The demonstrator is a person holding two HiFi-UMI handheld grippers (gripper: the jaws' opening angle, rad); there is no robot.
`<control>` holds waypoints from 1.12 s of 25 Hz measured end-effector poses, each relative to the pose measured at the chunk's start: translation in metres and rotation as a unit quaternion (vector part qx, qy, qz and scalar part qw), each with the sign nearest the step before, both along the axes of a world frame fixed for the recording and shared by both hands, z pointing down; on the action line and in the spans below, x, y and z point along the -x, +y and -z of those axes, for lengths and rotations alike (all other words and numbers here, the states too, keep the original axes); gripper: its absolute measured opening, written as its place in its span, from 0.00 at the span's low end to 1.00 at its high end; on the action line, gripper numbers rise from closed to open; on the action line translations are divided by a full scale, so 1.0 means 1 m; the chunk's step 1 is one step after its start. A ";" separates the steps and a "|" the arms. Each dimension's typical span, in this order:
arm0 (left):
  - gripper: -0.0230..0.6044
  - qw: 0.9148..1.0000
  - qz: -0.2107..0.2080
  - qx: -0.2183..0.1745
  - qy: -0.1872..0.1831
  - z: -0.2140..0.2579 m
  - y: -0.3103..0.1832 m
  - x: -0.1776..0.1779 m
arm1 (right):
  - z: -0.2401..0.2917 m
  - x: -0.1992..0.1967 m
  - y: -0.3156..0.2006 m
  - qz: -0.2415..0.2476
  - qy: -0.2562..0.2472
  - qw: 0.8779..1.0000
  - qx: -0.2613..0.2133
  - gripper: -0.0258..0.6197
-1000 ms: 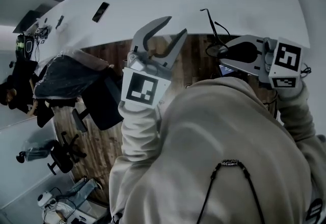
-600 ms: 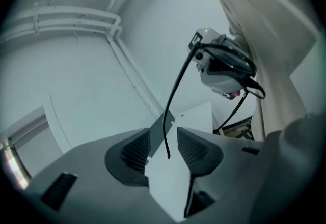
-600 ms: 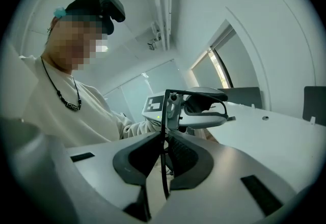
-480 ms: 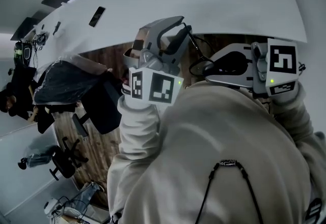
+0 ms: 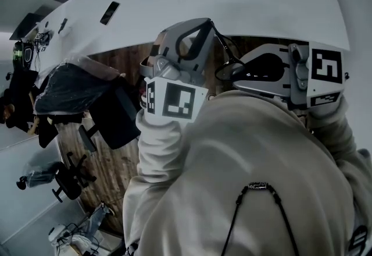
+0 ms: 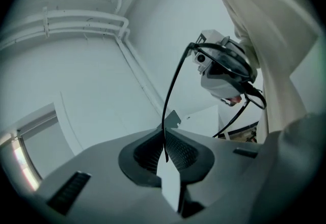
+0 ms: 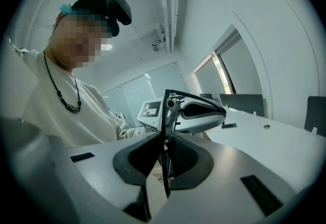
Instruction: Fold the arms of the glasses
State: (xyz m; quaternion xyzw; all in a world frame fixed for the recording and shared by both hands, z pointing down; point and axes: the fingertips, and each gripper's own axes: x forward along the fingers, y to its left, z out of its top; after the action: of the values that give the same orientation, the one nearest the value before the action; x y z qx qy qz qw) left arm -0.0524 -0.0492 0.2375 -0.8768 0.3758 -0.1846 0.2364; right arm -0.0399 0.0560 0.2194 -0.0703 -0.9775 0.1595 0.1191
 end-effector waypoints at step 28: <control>0.07 0.931 -0.238 0.219 0.171 0.002 0.078 -0.025 | 0.032 0.009 0.007 0.037 -0.041 0.993 -0.105 0.13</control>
State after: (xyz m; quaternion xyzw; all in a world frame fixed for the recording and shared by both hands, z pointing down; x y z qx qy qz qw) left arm -0.0277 0.0285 0.2359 -0.9888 0.1414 -0.0478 0.0071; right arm -0.0490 0.0630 0.1870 -0.0998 -0.9896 0.0486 0.0915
